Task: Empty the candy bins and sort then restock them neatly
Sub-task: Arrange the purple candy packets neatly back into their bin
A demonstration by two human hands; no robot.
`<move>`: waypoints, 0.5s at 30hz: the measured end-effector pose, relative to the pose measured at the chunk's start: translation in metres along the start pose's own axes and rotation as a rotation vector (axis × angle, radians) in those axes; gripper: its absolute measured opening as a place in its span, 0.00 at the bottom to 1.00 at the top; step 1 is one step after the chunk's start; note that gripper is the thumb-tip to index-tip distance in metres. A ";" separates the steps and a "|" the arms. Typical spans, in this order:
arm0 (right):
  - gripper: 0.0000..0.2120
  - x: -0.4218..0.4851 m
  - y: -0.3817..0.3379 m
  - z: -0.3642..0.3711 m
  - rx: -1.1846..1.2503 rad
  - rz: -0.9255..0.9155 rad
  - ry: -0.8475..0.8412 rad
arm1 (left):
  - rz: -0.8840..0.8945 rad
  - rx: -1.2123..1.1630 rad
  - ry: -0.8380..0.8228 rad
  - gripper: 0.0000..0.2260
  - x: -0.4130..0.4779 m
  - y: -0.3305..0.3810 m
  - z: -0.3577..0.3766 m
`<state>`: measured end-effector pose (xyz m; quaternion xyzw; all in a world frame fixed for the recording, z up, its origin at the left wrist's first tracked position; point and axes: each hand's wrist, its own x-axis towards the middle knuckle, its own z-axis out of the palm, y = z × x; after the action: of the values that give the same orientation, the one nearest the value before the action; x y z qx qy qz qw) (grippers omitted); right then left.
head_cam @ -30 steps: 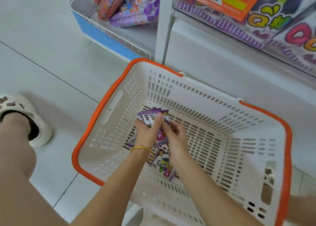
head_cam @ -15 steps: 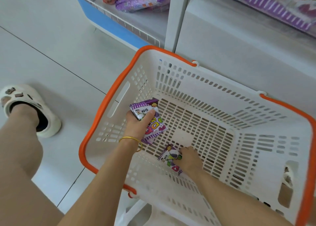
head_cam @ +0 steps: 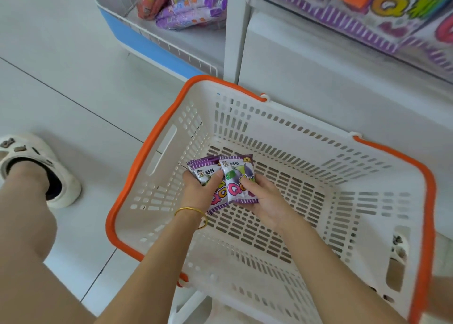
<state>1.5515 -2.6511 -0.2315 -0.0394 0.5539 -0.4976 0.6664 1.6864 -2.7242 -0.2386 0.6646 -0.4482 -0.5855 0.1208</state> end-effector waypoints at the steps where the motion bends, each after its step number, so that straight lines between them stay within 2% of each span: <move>1: 0.07 0.002 0.001 0.003 -0.025 -0.015 0.014 | -0.003 0.021 0.000 0.24 -0.003 0.002 0.000; 5: 0.07 0.003 0.005 0.008 -0.177 -0.082 0.045 | 0.003 -0.037 -0.019 0.30 -0.008 0.009 0.001; 9: 0.09 0.007 0.012 0.015 -0.345 -0.104 -0.074 | -0.043 -0.196 -0.093 0.40 -0.007 0.012 0.003; 12: 0.13 0.015 0.012 0.014 -0.151 -0.043 -0.200 | -0.057 -0.284 -0.064 0.36 0.003 0.010 -0.009; 14: 0.15 0.025 0.008 0.014 -0.032 0.032 -0.110 | -0.067 -0.336 -0.068 0.42 0.010 0.010 -0.020; 15: 0.16 0.034 0.014 0.012 -0.134 0.014 -0.022 | -0.059 -0.348 -0.070 0.45 0.013 0.012 -0.024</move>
<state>1.5654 -2.6742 -0.2593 -0.0854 0.5787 -0.4543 0.6719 1.7016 -2.7493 -0.2322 0.6259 -0.3242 -0.6802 0.2012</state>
